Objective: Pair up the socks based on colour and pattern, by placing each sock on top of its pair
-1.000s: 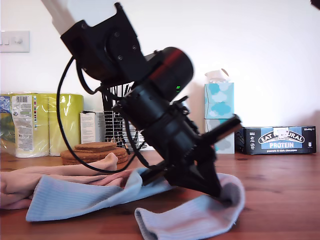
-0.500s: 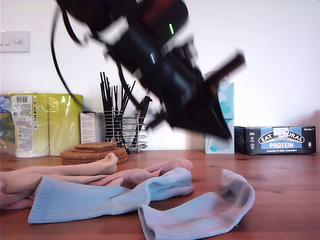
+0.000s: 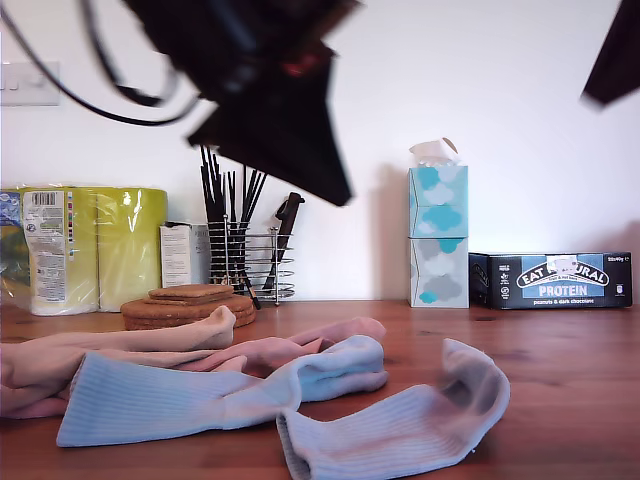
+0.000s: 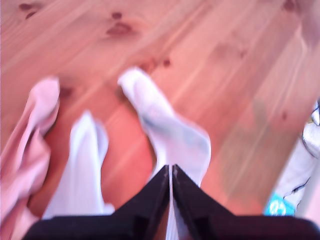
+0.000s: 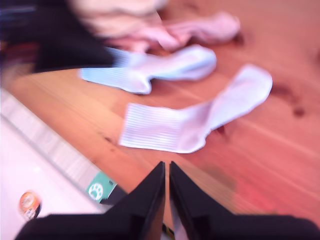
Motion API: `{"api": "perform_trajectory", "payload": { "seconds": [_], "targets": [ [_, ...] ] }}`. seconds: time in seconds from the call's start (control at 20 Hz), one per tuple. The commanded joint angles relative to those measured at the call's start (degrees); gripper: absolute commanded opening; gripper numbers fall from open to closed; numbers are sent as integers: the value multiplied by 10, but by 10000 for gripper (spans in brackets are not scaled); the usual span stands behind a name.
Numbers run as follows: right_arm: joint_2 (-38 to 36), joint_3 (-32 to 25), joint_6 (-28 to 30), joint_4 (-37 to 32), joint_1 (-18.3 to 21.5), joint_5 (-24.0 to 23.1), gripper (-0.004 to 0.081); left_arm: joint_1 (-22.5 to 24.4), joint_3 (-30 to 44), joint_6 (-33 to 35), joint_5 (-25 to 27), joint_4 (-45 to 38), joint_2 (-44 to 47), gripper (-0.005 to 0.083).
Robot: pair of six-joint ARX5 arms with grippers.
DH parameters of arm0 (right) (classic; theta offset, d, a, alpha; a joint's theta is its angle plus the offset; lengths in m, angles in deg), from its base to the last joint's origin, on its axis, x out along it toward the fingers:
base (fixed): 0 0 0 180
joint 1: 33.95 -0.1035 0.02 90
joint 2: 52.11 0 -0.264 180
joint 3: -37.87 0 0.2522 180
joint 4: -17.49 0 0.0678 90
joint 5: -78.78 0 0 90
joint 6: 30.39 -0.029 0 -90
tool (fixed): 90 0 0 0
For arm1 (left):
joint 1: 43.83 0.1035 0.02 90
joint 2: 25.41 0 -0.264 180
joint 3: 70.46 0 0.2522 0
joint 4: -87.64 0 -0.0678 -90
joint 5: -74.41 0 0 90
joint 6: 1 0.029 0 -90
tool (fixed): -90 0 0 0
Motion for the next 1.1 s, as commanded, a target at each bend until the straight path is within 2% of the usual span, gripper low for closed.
{"api": "perform_trajectory", "payload": {
  "seconds": [0.0,0.15,0.3,0.35,0.45,0.5,0.75,1.05],
  "targets": [
    [20,-7,-20,-28,2,-20,-13,-1,43,14,1,5,45,-21],
    [94,-7,-55,-54,1,-43,-4,4,115,16,2,39,154,-21],
    [181,-7,-72,-90,-1,-60,65,10,148,0,31,89,265,-21],
    [208,-7,-84,-110,-3,-58,152,10,149,-10,39,103,295,-21],
    [260,-5,-93,-148,-10,-59,435,10,149,-15,45,118,340,-21],
    [285,2,-95,-158,-12,-58,517,10,149,-15,49,123,354,-21],
    [395,64,-106,-182,-17,-77,535,10,149,-15,61,144,368,-21],
    [484,128,-91,-156,-17,-113,527,10,149,-15,62,148,364,-21]
  ]
}}
